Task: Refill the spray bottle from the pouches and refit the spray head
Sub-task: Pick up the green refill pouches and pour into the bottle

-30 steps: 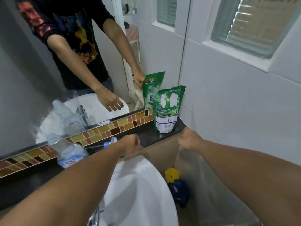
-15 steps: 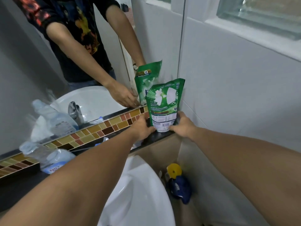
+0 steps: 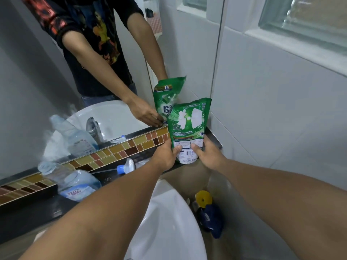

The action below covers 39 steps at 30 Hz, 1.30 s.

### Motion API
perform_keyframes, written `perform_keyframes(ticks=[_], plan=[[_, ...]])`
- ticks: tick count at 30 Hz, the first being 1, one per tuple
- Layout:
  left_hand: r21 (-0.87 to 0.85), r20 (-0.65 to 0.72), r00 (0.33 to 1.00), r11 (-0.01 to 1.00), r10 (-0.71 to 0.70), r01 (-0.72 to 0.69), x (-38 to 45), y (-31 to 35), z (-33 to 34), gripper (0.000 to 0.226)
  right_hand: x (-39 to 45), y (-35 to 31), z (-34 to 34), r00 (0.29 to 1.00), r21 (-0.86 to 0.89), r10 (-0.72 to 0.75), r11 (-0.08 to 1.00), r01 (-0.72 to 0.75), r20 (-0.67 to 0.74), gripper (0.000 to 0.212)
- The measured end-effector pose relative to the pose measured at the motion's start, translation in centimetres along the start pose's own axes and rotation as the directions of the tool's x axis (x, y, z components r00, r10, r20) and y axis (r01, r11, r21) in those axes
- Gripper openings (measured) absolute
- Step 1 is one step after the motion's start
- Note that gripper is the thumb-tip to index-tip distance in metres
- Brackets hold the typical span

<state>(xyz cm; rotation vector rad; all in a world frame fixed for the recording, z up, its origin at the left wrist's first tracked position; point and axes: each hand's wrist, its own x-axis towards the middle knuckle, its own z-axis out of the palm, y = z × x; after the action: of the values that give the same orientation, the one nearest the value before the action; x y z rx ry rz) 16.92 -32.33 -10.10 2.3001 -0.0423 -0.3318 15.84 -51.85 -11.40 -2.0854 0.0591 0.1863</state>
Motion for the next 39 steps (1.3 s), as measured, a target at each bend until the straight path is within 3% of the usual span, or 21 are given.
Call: perform_keyframes(ticks=[5, 10, 13, 16, 19, 23, 30, 39], plan=[[-0.088, -0.036, 0.999, 0.996, -0.033, 0.030, -3.0, -1.1, -2.1, 0.044, -2.0, -3.0, 2.0, 0.998, -0.121, -0.033, 0.992, 0.025, -0.061, 0.035], [-0.230, -0.050, 0.995, 0.971, -0.081, 0.068, -6.5, -2.2, -4.6, 0.049, -3.8, -6.7, 4.1, 0.995, -0.363, 0.000, 0.931, -0.035, -0.097, 0.047], [-0.295, -0.055, 0.992, 0.951, -0.112, 0.091, -8.5, -2.7, -6.0, 0.050, -5.4, -9.2, 5.1, 0.994, -0.427, -0.067, 0.904, 0.022, -0.091, 0.042], [-0.401, -0.021, 0.985, 0.904, -0.172, 0.149, -10.5, -3.2, -7.3, 0.048, -7.0, -11.7, 6.0, 0.987, -0.416, -0.147, 0.903, 0.109, -0.060, 0.030], [-0.477, 0.035, 0.978, 0.857, -0.206, 0.197, -12.4, -3.8, -8.7, 0.043, -8.3, -13.9, 6.8, 0.988, -0.267, -0.157, 0.952, 0.153, 0.004, 0.025], [-0.548, 0.006, 0.974, 0.814, -0.225, 0.192, -14.2, -4.7, -10.4, 0.035, -9.7, -16.6, 8.2, 0.978, -0.168, -0.205, 0.964, 0.209, 0.041, 0.021], [-0.654, 0.008, 0.975, 0.736, -0.222, 0.173, -16.2, -5.9, -12.2, 0.037, -10.8, -20.1, 10.0, 0.965, -0.285, -0.258, 0.922, 0.262, 0.052, 0.023], [-0.723, 0.040, 0.962, 0.657, -0.270, 0.215, -17.8, -5.8, -14.1, 0.038, -12.2, -24.2, 10.8, 0.950, -0.582, -0.300, 0.760, 0.290, 0.081, 0.027]])
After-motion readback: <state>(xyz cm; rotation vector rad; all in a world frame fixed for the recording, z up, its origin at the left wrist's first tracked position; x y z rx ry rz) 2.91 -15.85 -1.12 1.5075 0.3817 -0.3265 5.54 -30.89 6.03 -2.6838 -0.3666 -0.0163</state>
